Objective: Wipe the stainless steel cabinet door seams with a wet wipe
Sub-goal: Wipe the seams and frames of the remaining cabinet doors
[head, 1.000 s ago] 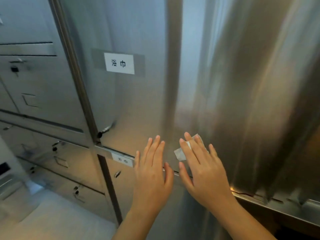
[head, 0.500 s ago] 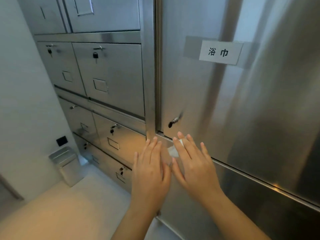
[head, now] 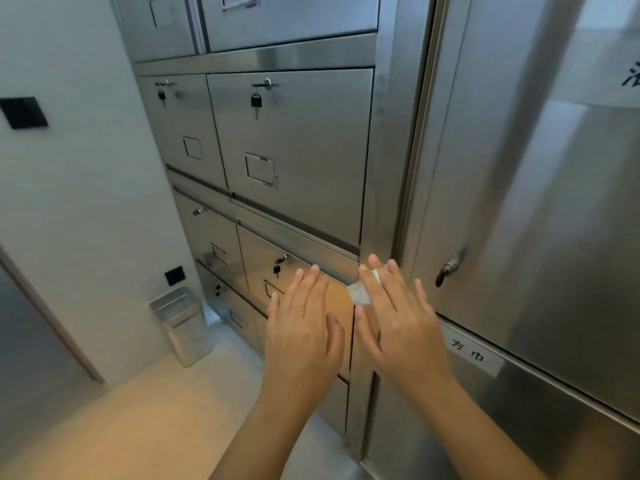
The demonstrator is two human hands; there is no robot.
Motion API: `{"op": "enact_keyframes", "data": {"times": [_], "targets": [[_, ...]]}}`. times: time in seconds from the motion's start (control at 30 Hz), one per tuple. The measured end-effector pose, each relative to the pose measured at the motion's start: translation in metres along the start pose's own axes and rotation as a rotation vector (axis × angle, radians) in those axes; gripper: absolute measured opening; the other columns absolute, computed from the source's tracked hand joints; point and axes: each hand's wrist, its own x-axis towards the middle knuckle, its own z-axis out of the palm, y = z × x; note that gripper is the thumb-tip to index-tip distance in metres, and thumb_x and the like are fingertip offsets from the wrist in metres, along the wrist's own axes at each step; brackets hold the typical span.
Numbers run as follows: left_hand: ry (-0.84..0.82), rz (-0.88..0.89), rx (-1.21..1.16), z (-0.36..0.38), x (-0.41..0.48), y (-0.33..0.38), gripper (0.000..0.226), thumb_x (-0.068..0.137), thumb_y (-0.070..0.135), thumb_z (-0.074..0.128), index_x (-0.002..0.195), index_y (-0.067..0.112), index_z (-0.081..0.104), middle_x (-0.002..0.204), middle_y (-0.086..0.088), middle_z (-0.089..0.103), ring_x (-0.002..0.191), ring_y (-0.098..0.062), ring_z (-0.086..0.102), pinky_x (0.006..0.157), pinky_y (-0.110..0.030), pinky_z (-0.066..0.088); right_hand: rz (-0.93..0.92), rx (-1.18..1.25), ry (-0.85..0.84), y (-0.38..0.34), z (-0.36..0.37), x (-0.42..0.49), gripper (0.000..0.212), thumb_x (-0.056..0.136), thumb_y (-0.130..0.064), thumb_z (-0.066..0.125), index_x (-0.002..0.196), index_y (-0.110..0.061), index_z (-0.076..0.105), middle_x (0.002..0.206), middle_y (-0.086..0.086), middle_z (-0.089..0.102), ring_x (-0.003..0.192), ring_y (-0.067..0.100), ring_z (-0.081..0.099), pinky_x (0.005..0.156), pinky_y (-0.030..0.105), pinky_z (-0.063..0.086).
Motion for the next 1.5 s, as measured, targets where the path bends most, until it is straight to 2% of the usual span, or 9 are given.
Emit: {"op": "enact_keyframes", "data": {"times": [0.2,0.37,0.57,0.93,1.07,1.17,1.27,1.4,1.5], "targets": [[0.039,0.125,-0.027,0.02,0.087,-0.026,0.043,0.08,0.003,0.057,0.124,0.003,0.055,0.134,-0.012,0.05,0.129,-0.02,0.033,0.103,-0.051,0.019,0.08,-0.013,0.064,0.014,0.032,0.051,0.048,0.089,-0.028,0.037,0.127,-0.005,0.055,0.135,0.013,0.052,0.125,0.032,0.048,0.096,0.052,0.038],[0.025,0.262,-0.06,0.043,0.123,-0.03,0.043,0.084,0.018,0.04,0.122,0.003,0.056,0.134,-0.012,0.051,0.129,-0.024,0.038,0.103,-0.051,0.023,0.126,-0.061,0.11,0.028,0.045,0.078,0.047,0.089,-0.028,0.038,0.127,-0.006,0.054,0.135,0.012,0.051,0.125,0.032,0.047,0.097,0.051,0.035],[-0.002,0.38,-0.113,0.057,0.152,-0.038,0.045,0.085,0.02,0.036,0.123,0.004,0.055,0.136,-0.011,0.049,0.131,-0.024,0.037,0.104,-0.052,0.021,0.168,-0.173,0.15,0.032,0.046,0.093,0.046,0.089,-0.026,0.039,0.127,-0.005,0.054,0.135,0.013,0.051,0.126,0.032,0.046,0.098,0.05,0.035],[0.04,0.736,-0.34,0.051,0.234,-0.049,0.044,0.085,0.017,0.038,0.122,0.003,0.057,0.135,-0.015,0.05,0.13,-0.03,0.04,0.104,-0.052,0.022,0.318,-0.555,0.286,0.01,0.029,0.144,0.05,0.088,-0.024,0.04,0.133,-0.001,0.046,0.143,0.018,0.039,0.133,0.038,0.033,0.1,0.054,0.034],[0.092,0.919,-0.4,0.043,0.269,-0.039,0.045,0.084,0.017,0.037,0.121,0.002,0.057,0.136,-0.016,0.048,0.13,-0.031,0.04,0.104,-0.052,0.023,0.324,-0.785,0.242,0.01,0.007,0.167,0.051,0.088,-0.024,0.04,0.132,0.0,0.048,0.142,0.02,0.04,0.131,0.04,0.036,0.097,0.056,0.039],[0.202,1.031,-0.399,0.034,0.303,-0.021,0.046,0.081,0.017,0.038,0.12,0.001,0.058,0.136,-0.017,0.048,0.129,-0.034,0.041,0.101,-0.055,0.03,0.305,-0.918,0.18,0.016,-0.019,0.187,0.053,0.086,-0.024,0.039,0.132,0.0,0.048,0.143,0.019,0.038,0.131,0.039,0.036,0.095,0.057,0.042],[0.311,1.057,-0.434,0.02,0.336,0.005,0.049,0.08,0.018,0.038,0.121,-0.001,0.057,0.137,-0.018,0.047,0.129,-0.035,0.04,0.101,-0.057,0.03,0.265,-0.994,0.171,0.025,-0.05,0.216,0.054,0.086,-0.023,0.042,0.135,-0.001,0.045,0.145,0.018,0.036,0.132,0.039,0.034,0.097,0.055,0.039],[0.409,1.033,-0.436,0.007,0.373,0.038,0.052,0.081,0.018,0.034,0.126,-0.001,0.054,0.14,-0.019,0.043,0.131,-0.036,0.037,0.102,-0.058,0.025,0.234,-0.963,0.223,0.039,-0.076,0.26,0.062,0.085,-0.015,0.059,0.141,-0.003,0.035,0.149,0.016,0.027,0.137,0.038,0.024,0.103,0.055,0.031],[0.416,1.02,-0.433,-0.001,0.394,0.058,0.056,0.083,0.022,0.03,0.131,0.0,0.048,0.144,-0.018,0.036,0.135,-0.035,0.029,0.105,-0.054,0.019,0.287,-0.888,0.256,0.05,-0.085,0.283,0.063,0.091,-0.02,0.051,0.146,-0.01,0.021,0.155,0.01,0.012,0.143,0.028,0.006,0.11,0.05,0.02]]}}
